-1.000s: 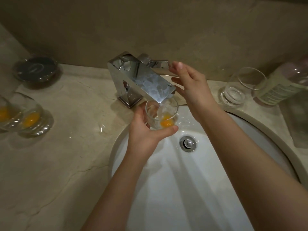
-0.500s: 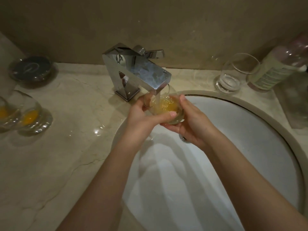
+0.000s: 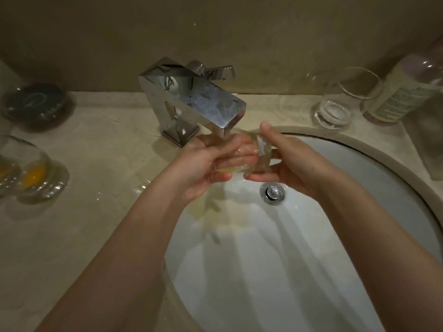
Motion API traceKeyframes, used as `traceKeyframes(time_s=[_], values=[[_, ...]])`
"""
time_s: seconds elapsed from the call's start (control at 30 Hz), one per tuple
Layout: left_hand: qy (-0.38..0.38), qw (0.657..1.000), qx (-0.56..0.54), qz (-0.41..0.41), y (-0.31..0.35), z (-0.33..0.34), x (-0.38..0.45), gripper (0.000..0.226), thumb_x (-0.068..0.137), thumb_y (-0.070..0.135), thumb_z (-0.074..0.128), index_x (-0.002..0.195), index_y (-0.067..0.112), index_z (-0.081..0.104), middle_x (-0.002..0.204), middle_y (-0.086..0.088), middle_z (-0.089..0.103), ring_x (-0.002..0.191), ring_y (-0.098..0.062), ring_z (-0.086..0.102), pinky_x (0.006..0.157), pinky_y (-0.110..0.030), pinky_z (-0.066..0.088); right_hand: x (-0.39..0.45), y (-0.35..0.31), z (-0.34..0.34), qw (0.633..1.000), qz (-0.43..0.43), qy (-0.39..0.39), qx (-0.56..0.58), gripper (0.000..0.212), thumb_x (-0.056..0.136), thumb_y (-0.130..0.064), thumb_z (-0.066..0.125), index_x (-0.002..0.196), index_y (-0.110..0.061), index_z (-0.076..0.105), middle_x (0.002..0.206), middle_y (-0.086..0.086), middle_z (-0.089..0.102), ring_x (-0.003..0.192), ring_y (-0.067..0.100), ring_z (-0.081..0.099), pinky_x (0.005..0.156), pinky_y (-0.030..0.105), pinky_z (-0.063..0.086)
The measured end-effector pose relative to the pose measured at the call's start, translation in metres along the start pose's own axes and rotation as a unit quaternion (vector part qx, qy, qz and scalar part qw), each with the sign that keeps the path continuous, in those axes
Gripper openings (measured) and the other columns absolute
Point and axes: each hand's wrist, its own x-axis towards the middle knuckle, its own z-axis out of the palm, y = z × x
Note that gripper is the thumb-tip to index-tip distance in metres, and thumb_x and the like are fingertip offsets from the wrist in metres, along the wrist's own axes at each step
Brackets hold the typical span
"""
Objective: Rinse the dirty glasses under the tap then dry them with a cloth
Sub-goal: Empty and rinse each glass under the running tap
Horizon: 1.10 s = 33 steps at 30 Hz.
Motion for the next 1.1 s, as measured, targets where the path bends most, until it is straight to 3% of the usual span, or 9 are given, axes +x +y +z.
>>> traceKeyframes(time_s=[0.1, 0.23, 0.37, 0.43, 0.6, 0.77, 0.9, 1.0, 1.1], values=[[-0.002, 0.999, -0.037, -0.009, -0.004, -0.001, 0.002, 0.024, 0.077, 0.021, 0.063, 0.097, 0.009, 0.070, 0.088, -0.005, 0.077, 0.076, -0.013, 0.075, 0.033, -0.010, 0.037, 0.002, -0.002, -0.003, 0.999, -0.035, 0.000, -0.013, 0.032, 0.091, -0.022, 0.062, 0.115, -0.001, 0.063, 0.105, 0.020, 0.060, 0.090, 0.033, 0.060, 0.068, 0.034, 0.061], [-0.011, 0.998, -0.066, -0.019, -0.005, -0.001, 0.000, 0.024, 0.076, 0.017, 0.060, 0.096, 0.008, 0.069, 0.083, -0.006, 0.076, 0.070, -0.012, 0.074, 0.031, -0.008, 0.037, -0.003, -0.002, -0.009, 0.998, -0.058, -0.008, -0.021, 0.042, 0.065, -0.017, 0.074, 0.106, -0.014, 0.064, 0.106, 0.009, 0.063, 0.083, 0.025, 0.068, 0.074, 0.039, 0.061], [-0.003, 0.998, -0.055, -0.010, -0.005, 0.002, 0.001, 0.026, 0.078, 0.014, 0.061, 0.102, 0.006, 0.068, 0.087, -0.004, 0.076, 0.071, -0.012, 0.074, 0.031, -0.008, 0.037, -0.007, -0.006, -0.009, 0.999, -0.010, -0.025, -0.034, 0.026, 0.092, -0.032, 0.059, 0.107, -0.014, 0.070, 0.096, 0.007, 0.073, 0.084, 0.022, 0.070, 0.070, 0.033, 0.061], [0.001, 0.998, -0.061, -0.015, -0.003, 0.003, 0.001, 0.018, 0.084, 0.009, 0.059, 0.098, 0.004, 0.068, 0.085, -0.004, 0.077, 0.070, -0.013, 0.074, 0.032, -0.008, 0.038, -0.008, -0.004, -0.006, 0.998, -0.030, -0.018, -0.046, 0.019, 0.095, -0.023, 0.058, 0.107, -0.013, 0.069, 0.096, 0.007, 0.071, 0.082, 0.017, 0.068, 0.070, 0.032, 0.061], [-0.006, 0.996, -0.082, -0.025, 0.000, 0.002, -0.002, 0.030, 0.072, 0.006, 0.061, 0.101, -0.002, 0.065, 0.086, -0.007, 0.076, 0.069, -0.013, 0.074, 0.033, -0.008, 0.040, -0.012, 0.003, -0.010, 0.997, -0.058, 0.014, -0.040, 0.054, 0.065, -0.017, 0.076, 0.117, -0.011, 0.061, 0.116, 0.014, 0.063, 0.087, 0.028, 0.071, 0.074, 0.036, 0.060], [-0.012, 0.999, -0.027, -0.020, 0.000, 0.008, 0.000, 0.021, 0.090, -0.004, 0.053, 0.102, 0.006, 0.067, 0.092, -0.006, 0.075, 0.077, -0.012, 0.074, 0.036, -0.007, 0.040, -0.010, 0.001, -0.009, 1.000, -0.002, -0.003, -0.017, 0.038, 0.089, -0.033, 0.061, 0.118, -0.010, 0.065, 0.105, 0.019, 0.065, 0.082, 0.028, 0.065, 0.067, 0.031, 0.059], [-0.021, 0.996, -0.080, -0.036, 0.003, 0.011, 0.001, 0.015, 0.083, 0.002, 0.056, 0.092, 0.004, 0.068, 0.086, -0.006, 0.076, 0.068, -0.013, 0.074, 0.033, -0.008, 0.040, -0.015, 0.003, -0.015, 0.998, -0.052, 0.009, -0.029, 0.053, 0.065, -0.018, 0.076, 0.115, -0.011, 0.062, 0.114, 0.019, 0.062, 0.088, 0.028, 0.069, 0.077, 0.040, 0.060], [-0.021, 0.997, -0.075, -0.026, 0.000, 0.012, 0.002, 0.019, 0.083, 0.001, 0.056, 0.085, 0.007, 0.073, 0.089, -0.005, 0.076, 0.072, -0.014, 0.074, 0.032, -0.007, 0.038, -0.015, 0.003, -0.016, 1.000, -0.017, 0.003, -0.019, 0.048, 0.075, -0.030, 0.071, 0.120, -0.013, 0.063, 0.113, 0.019, 0.063, 0.083, 0.025, 0.069, 0.073, 0.034, 0.060], [-0.008, 0.998, -0.055, -0.023, -0.004, 0.014, 0.003, 0.018, 0.082, 0.001, 0.058, 0.097, 0.004, 0.068, 0.093, -0.007, 0.074, 0.077, -0.015, 0.073, 0.035, -0.007, 0.039, -0.013, 0.003, -0.008, 1.000, 0.004, 0.021, -0.006, 0.033, 0.094, -0.034, 0.059, 0.117, -0.012, 0.065, 0.103, 0.019, 0.063, 0.082, 0.021, 0.064, 0.065, 0.030, 0.059]])
